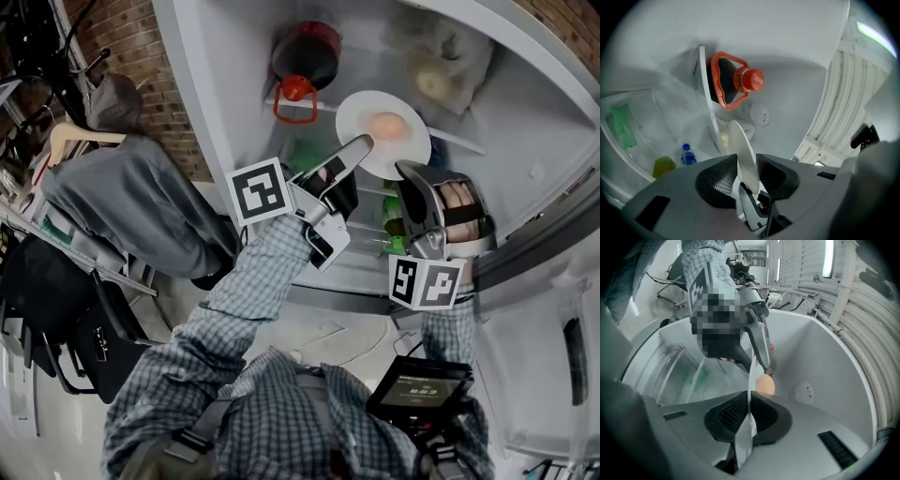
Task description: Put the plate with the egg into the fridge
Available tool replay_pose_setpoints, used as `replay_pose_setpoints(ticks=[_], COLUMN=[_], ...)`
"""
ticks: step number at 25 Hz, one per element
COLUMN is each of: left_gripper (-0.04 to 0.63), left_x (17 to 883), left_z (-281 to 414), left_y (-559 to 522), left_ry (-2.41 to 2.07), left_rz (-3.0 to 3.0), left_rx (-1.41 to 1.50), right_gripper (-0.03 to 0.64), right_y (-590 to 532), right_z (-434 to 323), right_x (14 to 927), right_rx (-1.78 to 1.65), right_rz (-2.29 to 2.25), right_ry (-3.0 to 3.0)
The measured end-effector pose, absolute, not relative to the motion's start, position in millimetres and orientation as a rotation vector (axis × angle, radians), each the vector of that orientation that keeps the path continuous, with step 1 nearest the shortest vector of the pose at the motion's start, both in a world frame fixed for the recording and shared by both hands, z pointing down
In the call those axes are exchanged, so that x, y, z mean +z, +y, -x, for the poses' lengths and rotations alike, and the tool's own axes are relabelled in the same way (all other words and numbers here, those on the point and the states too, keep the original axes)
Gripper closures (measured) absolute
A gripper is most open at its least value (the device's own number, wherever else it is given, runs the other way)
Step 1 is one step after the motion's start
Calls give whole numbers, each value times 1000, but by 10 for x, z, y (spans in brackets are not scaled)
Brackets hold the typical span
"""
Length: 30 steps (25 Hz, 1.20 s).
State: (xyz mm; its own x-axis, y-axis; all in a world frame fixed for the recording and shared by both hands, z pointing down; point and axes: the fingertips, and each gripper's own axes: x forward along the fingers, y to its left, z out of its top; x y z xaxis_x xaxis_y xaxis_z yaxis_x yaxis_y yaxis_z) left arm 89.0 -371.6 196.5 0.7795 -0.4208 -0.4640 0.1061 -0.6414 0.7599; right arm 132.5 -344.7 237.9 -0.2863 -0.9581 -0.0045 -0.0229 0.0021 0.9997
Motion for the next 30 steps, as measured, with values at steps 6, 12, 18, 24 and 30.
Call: replay_pose_setpoints(ticks=[6, 12, 18, 24, 30], left_gripper=[488, 486, 486, 479, 453], left_x=[1969, 1973, 1929, 1917, 1906], left_z=[-879, -874, -850, -860, -915], left_y=[-3735, -3745, -3743, -3779, -3786], left_ry=[-262, -266, -255, -268, -262], left_rz=[-2175, -2176, -2164, -2151, -2180], left_rx=[-800, -805, -818, -826, -818], right_gripper=[598, 598, 598, 598, 598], right_y=[-3538, -3576, -3573, -3558, -3608], right_z=[-1324, -1332, -1322, -1350, -1448], right_x=[2357, 2346, 2291, 2286, 2254], right_rx=[-1391, -1382, -1384, -1372, -1336], right_rz=[-1081, -1090, -1105, -1112, -1132], right_ry=[-1442, -1434, -1412, -1400, -1381])
